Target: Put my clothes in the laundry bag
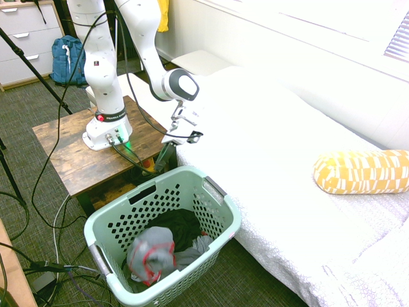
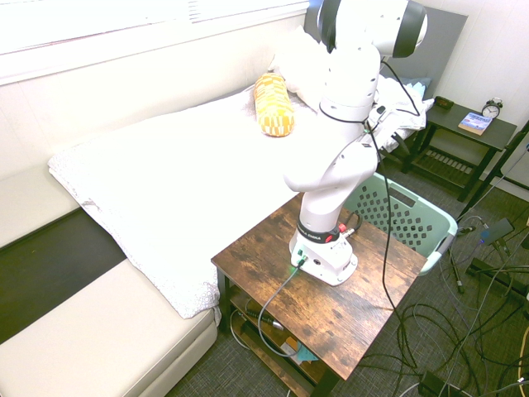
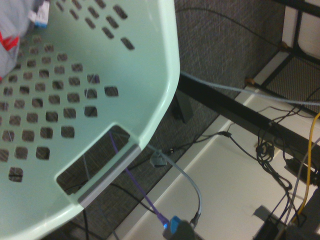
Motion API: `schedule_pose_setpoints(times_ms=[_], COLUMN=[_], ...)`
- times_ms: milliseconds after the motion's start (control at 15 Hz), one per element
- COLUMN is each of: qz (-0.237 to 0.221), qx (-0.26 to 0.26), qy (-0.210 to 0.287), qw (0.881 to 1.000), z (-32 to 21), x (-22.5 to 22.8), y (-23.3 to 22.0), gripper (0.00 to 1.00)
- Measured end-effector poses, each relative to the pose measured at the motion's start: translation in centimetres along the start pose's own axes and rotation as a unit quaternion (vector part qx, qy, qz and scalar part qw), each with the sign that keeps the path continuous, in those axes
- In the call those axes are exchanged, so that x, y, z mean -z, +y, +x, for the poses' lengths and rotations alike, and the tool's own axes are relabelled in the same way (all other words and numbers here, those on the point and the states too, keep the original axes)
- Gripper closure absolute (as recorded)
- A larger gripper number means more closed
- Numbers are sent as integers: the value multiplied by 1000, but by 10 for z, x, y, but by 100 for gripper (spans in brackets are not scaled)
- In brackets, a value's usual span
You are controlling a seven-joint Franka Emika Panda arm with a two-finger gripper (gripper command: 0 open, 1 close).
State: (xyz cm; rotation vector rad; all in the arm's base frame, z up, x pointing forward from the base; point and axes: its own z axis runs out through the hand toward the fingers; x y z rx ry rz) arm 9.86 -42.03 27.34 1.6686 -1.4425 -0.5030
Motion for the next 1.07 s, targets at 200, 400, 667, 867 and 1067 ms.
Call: schedule_pose_setpoints(times_ms=[200,400,667,867,1067], qz=[80,180,320,384,410], qx=[-52,-77,-41,57,167], qy=[40,105,178,178,158], qw=[995,975,930,904,883], z=[41,45,-23,-132,-263], x=[92,243,451,561,612], y=[1,-4,-48,-121,-176], gripper=[0,0,0,0,0])
